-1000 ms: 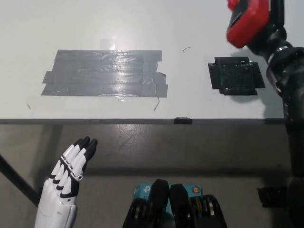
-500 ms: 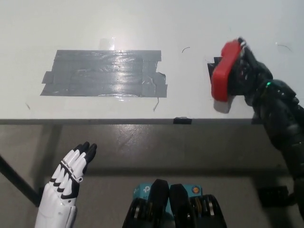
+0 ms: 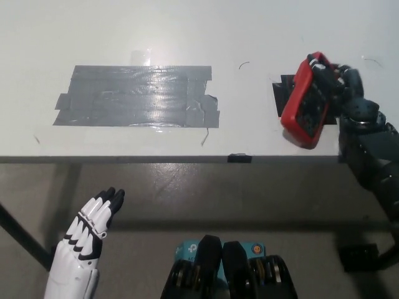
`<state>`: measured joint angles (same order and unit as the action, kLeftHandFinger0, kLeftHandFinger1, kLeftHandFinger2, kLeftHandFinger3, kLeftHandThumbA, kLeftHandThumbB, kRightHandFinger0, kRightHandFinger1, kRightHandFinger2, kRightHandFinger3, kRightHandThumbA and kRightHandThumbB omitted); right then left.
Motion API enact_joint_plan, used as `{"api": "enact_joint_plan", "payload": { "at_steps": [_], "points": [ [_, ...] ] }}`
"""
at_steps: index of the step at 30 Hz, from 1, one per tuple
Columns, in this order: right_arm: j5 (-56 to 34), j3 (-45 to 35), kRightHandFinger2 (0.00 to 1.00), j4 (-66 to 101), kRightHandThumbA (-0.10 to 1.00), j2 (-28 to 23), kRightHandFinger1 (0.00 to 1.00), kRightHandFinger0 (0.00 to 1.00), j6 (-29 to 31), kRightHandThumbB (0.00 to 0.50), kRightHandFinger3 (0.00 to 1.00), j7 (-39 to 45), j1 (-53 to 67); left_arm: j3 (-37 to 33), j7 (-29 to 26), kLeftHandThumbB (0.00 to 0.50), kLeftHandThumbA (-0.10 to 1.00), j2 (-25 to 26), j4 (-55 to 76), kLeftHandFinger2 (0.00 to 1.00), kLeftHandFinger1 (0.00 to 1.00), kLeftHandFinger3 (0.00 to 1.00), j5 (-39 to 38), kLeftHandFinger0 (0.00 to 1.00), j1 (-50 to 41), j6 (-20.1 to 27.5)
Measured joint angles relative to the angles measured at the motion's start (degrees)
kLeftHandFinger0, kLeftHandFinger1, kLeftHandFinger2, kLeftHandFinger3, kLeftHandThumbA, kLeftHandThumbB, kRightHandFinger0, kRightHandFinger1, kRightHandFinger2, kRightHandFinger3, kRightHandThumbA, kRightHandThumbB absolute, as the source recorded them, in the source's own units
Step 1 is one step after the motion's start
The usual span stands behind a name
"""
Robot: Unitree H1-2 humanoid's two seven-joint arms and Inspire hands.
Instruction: The robot first picks the multimeter with right hand and then unfolds the black stand on the back of it using left hand
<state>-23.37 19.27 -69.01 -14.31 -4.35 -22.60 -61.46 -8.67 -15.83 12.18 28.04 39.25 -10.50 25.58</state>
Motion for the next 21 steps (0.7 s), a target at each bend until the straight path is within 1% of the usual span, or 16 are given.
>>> {"api": "enact_joint_plan", "payload": {
  "at_steps": [1,2,3,4,5,6,7,8,9,11,13,16,17,18,20,21],
  "points": [
    [0.8,0.4,1.0,-0.2,0.12,-0.1,0.81,0.53,0.7,0.299,1.0,-0.7,-0.1,0.0,-0.1,0.308,1.0,0.0,0.0,1.0,1.0,1.0,0.0,1.0,0.0,0.0],
    [1.8,0.8,1.0,-0.4,0.17,-0.1,0.96,0.78,1.3,0.311,1.0,-1.4,-0.1,0.0,-0.1,0.309,1.0,0.0,-0.1,1.0,1.0,1.0,-0.1,1.0,0.0,0.0],
    [2.5,1.3,1.0,-0.6,0.36,-0.2,1.0,1.0,1.9,0.337,1.0,-2.0,-0.1,0.0,-0.1,0.29,1.0,0.0,-0.1,1.0,1.0,1.0,-0.1,1.0,0.0,0.0],
    [3.5,1.8,1.0,-0.9,0.55,-0.2,1.0,1.0,2.6,0.399,1.0,-2.4,-0.1,0.1,-0.1,0.273,1.0,0.0,-0.1,1.0,1.0,1.0,-0.2,1.0,0.0,0.0],
    [4.2,2.2,1.0,-1.0,0.58,-0.3,1.0,1.0,3.1,0.424,1.0,-2.6,-0.1,0.1,-0.1,0.273,1.0,0.0,-0.1,1.0,1.0,1.0,-0.2,1.0,0.0,0.0],
    [5.5,3.3,1.0,-1.0,0.6,-0.5,1.0,1.0,3.9,0.425,1.0,-2.9,-0.1,0.2,-0.2,0.273,1.0,0.0,-0.1,1.0,1.0,1.0,-0.3,1.0,0.0,0.0],
    [6.4,4.0,1.0,-1.0,0.61,-0.6,1.0,1.0,4.2,0.456,1.0,-2.9,-0.2,0.2,-0.2,0.283,1.0,0.0,-0.1,1.0,1.0,1.0,-0.3,1.0,0.1,0.0],
    [7.6,5.0,1.0,-1.0,0.67,-0.8,1.0,1.0,4.8,0.473,1.0,-3.0,-0.3,0.3,-0.3,0.282,1.0,0.1,-0.1,1.0,1.0,1.0,-0.3,1.0,0.1,0.0],
    [8.7,5.8,1.0,-1.0,0.66,-0.9,1.0,1.0,5.3,0.466,1.0,-3.0,-0.5,0.4,-0.4,0.269,1.0,0.1,-0.1,1.0,1.0,1.0,-0.4,1.0,0.1,0.0],
    [10.7,7.3,1.0,-0.9,0.62,-1.2,1.0,1.0,6.3,0.461,1.0,-2.8,-0.7,0.5,-0.6,0.279,1.0,0.1,-0.1,1.0,1.0,1.0,-0.5,1.0,0.1,0.0],
    [12.6,8.3,1.0,-0.9,0.64,-1.6,1.0,1.0,7.3,0.455,1.0,-2.4,-1.1,0.7,-0.9,0.297,1.0,0.4,-0.1,1.0,1.0,1.0,-0.8,1.0,0.1,0.0],
    [15.6,9.2,1.0,-0.8,0.64,-2.7,1.0,1.0,9.6,0.45,1.0,-1.5,-2.4,1.0,-1.4,0.292,1.0,1.2,-0.1,1.0,1.0,1.0,-1.4,1.0,0.3,0.0],
    [16.3,9.4,1.0,-0.8,0.64,-3.0,1.0,1.0,10.3,0.44,1.0,-1.3,-2.9,1.0,-1.6,0.308,1.0,1.4,-0.1,1.0,1.0,1.0,-1.7,1.0,0.3,0.0],
    [17.6,9.5,1.0,-0.6,0.64,-3.7,1.0,1.0,11.4,0.442,1.0,-0.6,-3.8,1.1,-1.9,0.308,1.0,1.7,-0.1,1.0,1.0,1.0,-2.1,1.0,0.4,0.0],
    [19.3,9.6,1.0,0.1,0.67,-4.5,1.0,1.0,13.1,0.46,1.0,0.6,-4.8,1.5,-2.6,0.283,1.0,2.0,-0.1,1.0,1.0,1.0,-2.4,1.0,0.4,0.0],
    [20.3,9.6,1.0,0.2,0.7,-4.8,1.0,1.0,14.0,0.471,1.0,1.4,-5.6,1.7,-3.1,0.284,1.0,2.1,-0.1,1.0,1.0,1.0,-2.5,1.0,0.4,0.0]
  ]
}}
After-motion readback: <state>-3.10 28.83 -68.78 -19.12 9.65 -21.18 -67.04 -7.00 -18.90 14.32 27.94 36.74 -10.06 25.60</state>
